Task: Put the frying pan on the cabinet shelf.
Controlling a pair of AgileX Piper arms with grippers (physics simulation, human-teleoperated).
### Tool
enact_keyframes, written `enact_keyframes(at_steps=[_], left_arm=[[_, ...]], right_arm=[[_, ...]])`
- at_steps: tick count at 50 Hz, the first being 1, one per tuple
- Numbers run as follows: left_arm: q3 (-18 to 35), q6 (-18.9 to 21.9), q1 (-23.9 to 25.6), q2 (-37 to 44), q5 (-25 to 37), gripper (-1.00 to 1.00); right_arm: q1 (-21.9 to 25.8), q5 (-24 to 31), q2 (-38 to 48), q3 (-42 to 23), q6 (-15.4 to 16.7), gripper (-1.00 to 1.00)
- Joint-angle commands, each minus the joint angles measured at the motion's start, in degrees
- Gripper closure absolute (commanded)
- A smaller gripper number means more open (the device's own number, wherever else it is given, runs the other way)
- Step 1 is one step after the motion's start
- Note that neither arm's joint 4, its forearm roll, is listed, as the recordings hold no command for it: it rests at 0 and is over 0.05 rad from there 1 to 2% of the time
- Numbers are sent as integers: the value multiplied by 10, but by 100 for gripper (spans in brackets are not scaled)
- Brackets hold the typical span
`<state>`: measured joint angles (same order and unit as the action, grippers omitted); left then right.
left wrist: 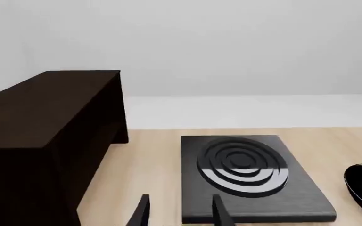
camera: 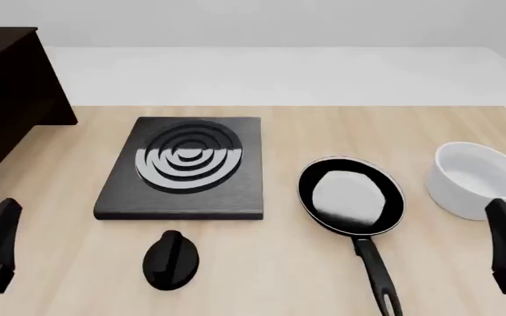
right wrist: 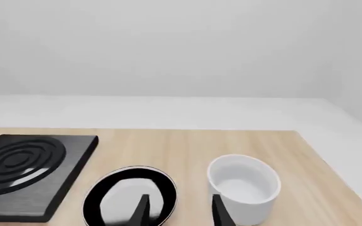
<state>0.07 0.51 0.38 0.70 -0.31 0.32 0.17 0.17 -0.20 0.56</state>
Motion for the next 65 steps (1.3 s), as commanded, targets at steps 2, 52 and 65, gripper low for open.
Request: enact_keyframes(at_steps=[2,52,65], left_arm=[[2,-16,-28,58,-33,-100],[238,42,34,70,234,-100],[278,31,40,76,266,-100]], right_arm=[[-1,10,9,-14,25,-100],[47,354,161,-356,36,-100],[100,436,289,-439,2,-100]])
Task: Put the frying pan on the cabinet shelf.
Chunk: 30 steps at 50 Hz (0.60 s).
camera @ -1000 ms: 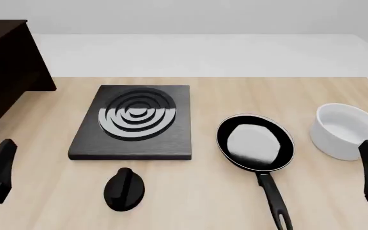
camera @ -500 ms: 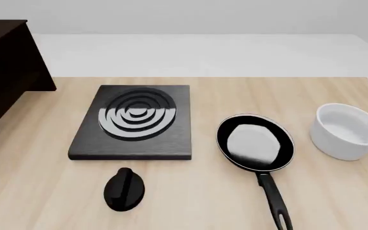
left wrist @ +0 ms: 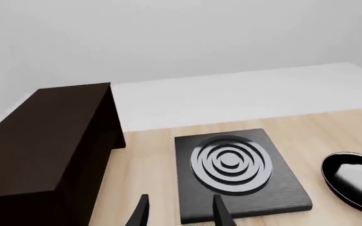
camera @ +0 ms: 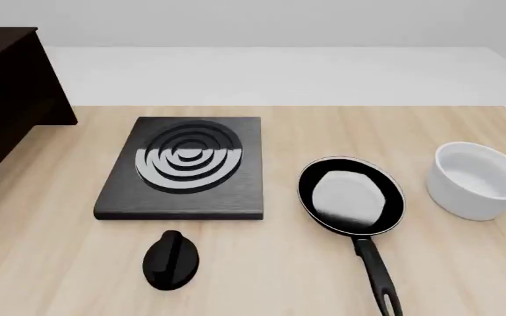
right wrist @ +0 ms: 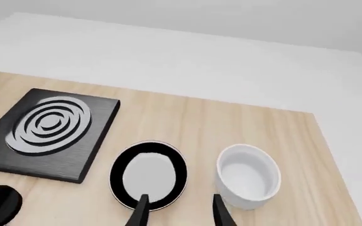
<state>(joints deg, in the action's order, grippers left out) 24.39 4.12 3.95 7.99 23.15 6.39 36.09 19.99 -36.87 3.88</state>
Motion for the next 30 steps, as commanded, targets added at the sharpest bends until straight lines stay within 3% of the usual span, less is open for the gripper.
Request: enact_keyframes(at_steps=[1,5,9,14,17,19,21,23,26,30], left_arm=[[35,-4,4,4,31,-100],[44,-17,6,17,41,-100],[48,-12,12,18,48,-100],[59,-19,15,29,57,-100],[56,-21,18,29,55,-100],[53,-31,20,28,53,-100],[53,-26,19,25,52,-100],[57,-27,20,25,54,-100],[56,-30,20,28,51,-100],[49,-29,21,26,48,-100]], right_arm=[[35,78,93,-72,-28,-100],[71,82,146,-57,-66,-100],[73,73,175,-46,-50,-100],[91,83,219,-53,-85,-100],[87,85,243,-50,-71,-100],[97,81,260,-40,-89,-100],[98,79,273,-36,-83,-100],[124,72,273,-24,-149,-100],[97,59,295,-19,-84,-100],[107,57,314,-22,-88,-100]])
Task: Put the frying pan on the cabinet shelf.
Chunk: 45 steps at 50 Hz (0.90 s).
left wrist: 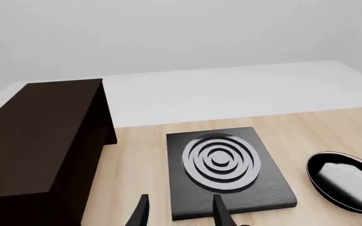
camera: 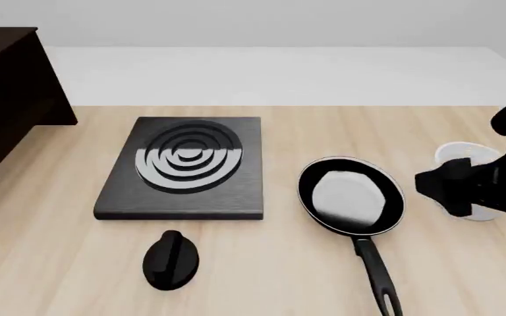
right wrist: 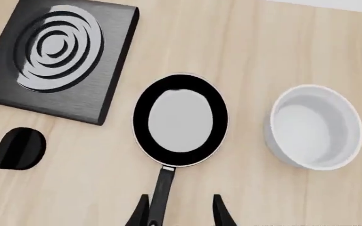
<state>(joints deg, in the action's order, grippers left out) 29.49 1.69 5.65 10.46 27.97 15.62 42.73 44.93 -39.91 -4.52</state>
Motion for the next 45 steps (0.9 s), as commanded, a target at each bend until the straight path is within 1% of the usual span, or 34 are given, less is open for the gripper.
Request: enact_keyframes(at_steps=[1,3,5,6,9,11,14,18,21,23,26,27,30,32,41,42,43,44,45], left_arm=[[-4,-2,7,-2,0,-100],[-5,5,9,-8,-1,-100],[-4,3,7,-7,-3,-100],[-6,0,8,-7,-6,-100],[-6,0,7,-9,-6,-100],[-4,-2,6,-8,-2,-100],[0,-2,4,-10,-2,-100],[-2,-3,5,-11,-2,-100],[-6,-3,7,-11,-3,-100],[-7,-2,8,-11,-2,-100],[-6,0,9,-12,-2,-100],[-6,-1,9,-12,-3,-100],[-4,-1,8,-12,-1,-100],[-3,-2,8,-11,0,-100],[-11,-2,8,-10,-6,-100],[-9,0,9,-10,-5,-100],[-8,0,9,-10,-4,-100],[-6,-1,9,-8,-4,-100],[-5,-2,8,-6,-5,-100]], right_arm=[[15,-11,68,7,-4,-100],[4,-19,83,14,24,-100],[11,-33,94,26,10,-100],[11,-32,97,30,15,-100],[14,-37,101,38,15,-100],[21,-42,103,49,6,-100],[35,-51,113,74,15,-100],[40,-57,118,74,8,-100],[42,-59,124,74,8,-100],[50,-58,128,75,13,-100],[58,-64,125,84,-2,-100],[58,-66,125,87,-2,-100],[67,-74,123,101,-20,-100],[68,-78,123,107,-15,-100],[83,-95,136,119,-26,-100],[86,-102,143,125,-15,-100],[87,-103,144,128,-19,-100],[95,-107,144,131,-31,-100],[97,-108,145,132,-34,-100]])
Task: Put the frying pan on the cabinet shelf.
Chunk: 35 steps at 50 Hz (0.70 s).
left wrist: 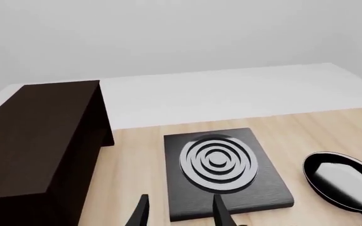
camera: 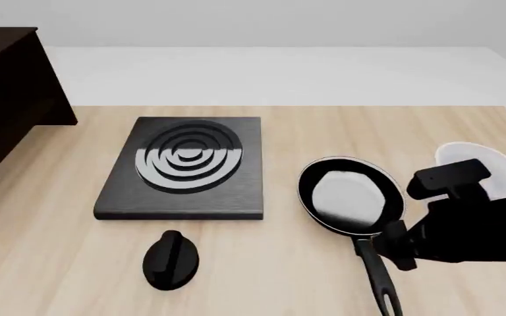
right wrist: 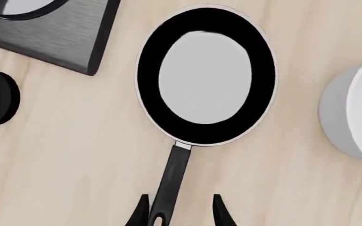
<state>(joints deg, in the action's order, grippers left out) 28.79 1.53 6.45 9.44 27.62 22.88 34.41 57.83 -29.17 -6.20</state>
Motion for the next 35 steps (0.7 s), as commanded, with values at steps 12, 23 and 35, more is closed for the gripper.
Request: enact_keyframes(at_steps=[12,23,35], left_arm=[[-1,-6,0,2,-4,-100],[18,-36,9,9,10,-100],[3,-23,6,7,-1,-100]], right_arm=[[42,-58,39,50,-36,-100],[58,-91,50,82,-57,-100],[58,-115,64,100,-60,-100]])
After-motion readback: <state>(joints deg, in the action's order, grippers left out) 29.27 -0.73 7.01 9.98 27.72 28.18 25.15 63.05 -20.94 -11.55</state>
